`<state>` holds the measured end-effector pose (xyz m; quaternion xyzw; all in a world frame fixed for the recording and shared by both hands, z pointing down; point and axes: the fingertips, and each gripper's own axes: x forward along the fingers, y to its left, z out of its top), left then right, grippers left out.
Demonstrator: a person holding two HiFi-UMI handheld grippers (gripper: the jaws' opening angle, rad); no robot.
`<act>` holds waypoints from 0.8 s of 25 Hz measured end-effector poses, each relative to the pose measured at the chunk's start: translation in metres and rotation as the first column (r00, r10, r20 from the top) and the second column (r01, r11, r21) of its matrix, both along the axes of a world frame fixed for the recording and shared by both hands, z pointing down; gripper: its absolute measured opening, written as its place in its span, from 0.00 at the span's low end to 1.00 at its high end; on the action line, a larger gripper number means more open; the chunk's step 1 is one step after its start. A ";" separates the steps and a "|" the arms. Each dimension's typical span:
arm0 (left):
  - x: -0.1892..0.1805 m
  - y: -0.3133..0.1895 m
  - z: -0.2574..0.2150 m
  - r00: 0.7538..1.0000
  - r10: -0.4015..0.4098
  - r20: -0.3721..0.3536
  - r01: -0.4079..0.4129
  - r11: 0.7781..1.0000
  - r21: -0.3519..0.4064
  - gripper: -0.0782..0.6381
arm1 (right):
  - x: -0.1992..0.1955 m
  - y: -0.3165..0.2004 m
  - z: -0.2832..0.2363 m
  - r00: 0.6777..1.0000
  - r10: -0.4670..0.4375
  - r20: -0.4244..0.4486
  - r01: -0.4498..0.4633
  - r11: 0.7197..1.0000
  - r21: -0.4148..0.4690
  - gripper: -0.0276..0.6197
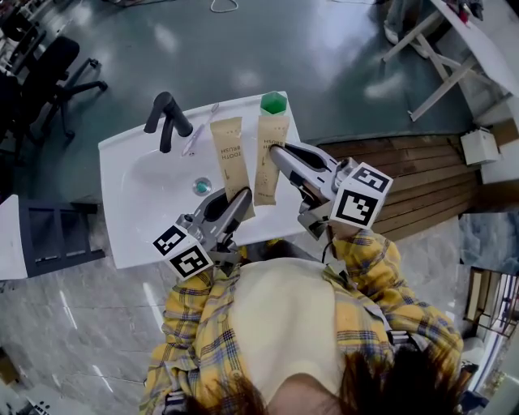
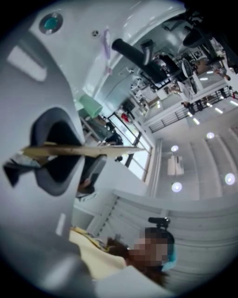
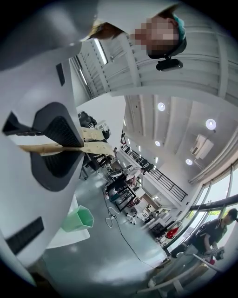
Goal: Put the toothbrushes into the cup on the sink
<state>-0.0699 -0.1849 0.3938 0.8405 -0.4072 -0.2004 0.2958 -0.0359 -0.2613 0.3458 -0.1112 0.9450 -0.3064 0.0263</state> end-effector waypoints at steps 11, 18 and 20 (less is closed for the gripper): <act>-0.011 0.004 0.002 0.998 -0.059 0.019 0.059 0.998 -0.005 0.15 | 0.012 -0.034 -0.018 0.995 0.104 -0.002 -0.103 0.990 0.101 0.09; -0.019 0.008 0.002 0.992 -0.114 0.052 0.114 0.993 -0.005 0.15 | 0.022 -0.075 -0.034 0.976 0.218 0.024 -0.218 0.955 0.201 0.09; -0.020 0.009 0.001 0.991 -0.126 0.054 0.126 0.992 -0.006 0.15 | 0.023 -0.086 -0.041 0.969 0.242 0.042 -0.245 0.941 0.231 0.10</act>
